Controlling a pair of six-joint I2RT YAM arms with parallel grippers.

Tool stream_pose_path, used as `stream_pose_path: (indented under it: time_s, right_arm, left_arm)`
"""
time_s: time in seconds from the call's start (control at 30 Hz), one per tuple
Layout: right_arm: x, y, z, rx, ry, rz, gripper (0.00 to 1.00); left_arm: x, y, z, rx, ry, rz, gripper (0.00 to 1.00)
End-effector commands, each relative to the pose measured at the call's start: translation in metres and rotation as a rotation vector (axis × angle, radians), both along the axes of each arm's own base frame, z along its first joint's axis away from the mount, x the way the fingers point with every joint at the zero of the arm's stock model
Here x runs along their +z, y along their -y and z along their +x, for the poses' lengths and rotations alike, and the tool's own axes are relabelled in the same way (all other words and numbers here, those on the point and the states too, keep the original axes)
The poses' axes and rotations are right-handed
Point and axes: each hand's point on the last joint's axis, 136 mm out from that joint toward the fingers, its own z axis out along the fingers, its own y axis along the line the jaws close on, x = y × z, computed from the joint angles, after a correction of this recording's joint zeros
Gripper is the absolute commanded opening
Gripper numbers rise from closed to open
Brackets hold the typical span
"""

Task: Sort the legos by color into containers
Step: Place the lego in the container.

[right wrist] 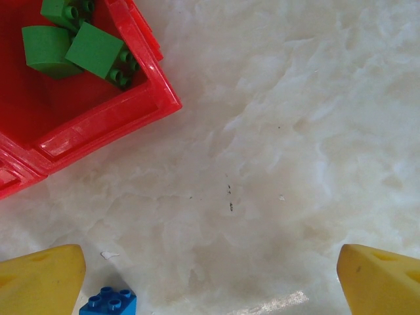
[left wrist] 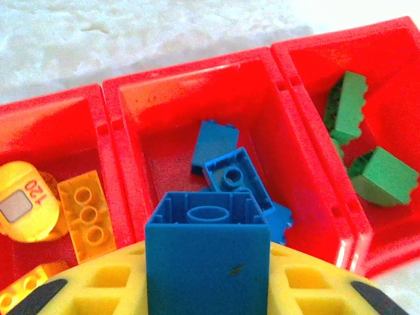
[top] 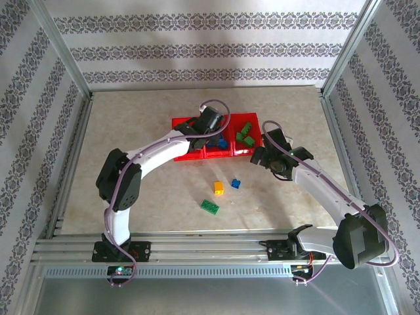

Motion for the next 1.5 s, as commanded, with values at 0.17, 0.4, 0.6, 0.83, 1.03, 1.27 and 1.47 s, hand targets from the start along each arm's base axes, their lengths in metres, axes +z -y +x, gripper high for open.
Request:
stream_pose_path:
  time_s: [0.17, 0.4, 0.6, 0.83, 1.03, 1.27, 1.47]
  right_arm:
    - [0.007, 0.003, 0.004, -0.005, 0.022, 0.004, 0.98]
    - [0.006, 0.003, 0.003, -0.007, 0.025, 0.007, 0.98]
    - [0.003, 0.004, 0.002, -0.008, 0.017, 0.006, 0.98]
    - [0.002, 0.003, 0.006, -0.004, 0.016, 0.006, 0.98]
    - [0.0, 0.003, 0.005, -0.002, 0.009, 0.005, 0.98]
    - [-0.002, 0.003, 0.006, 0.0, 0.007, 0.013, 0.98]
    - [0.001, 0.004, 0.008, -0.003, 0.016, 0.013, 0.98]
  left_arm:
    - [-0.008, -0.004, 0.03, -0.002, -0.011, 0.078, 0.16]
    - [-0.022, -0.002, 0.039, -0.003, -0.043, 0.104, 0.16]
    - [-0.03, -0.006, 0.042, 0.006, -0.06, 0.13, 0.16]
    - [-0.031, -0.006, 0.044, 0.009, -0.061, 0.132, 0.28]
    - [-0.022, -0.01, 0.045, 0.019, -0.042, 0.143, 0.41]
    - [-0.01, -0.015, 0.044, 0.035, -0.022, 0.154, 0.44]
    - [0.014, -0.017, 0.037, 0.032, 0.02, 0.11, 0.53]
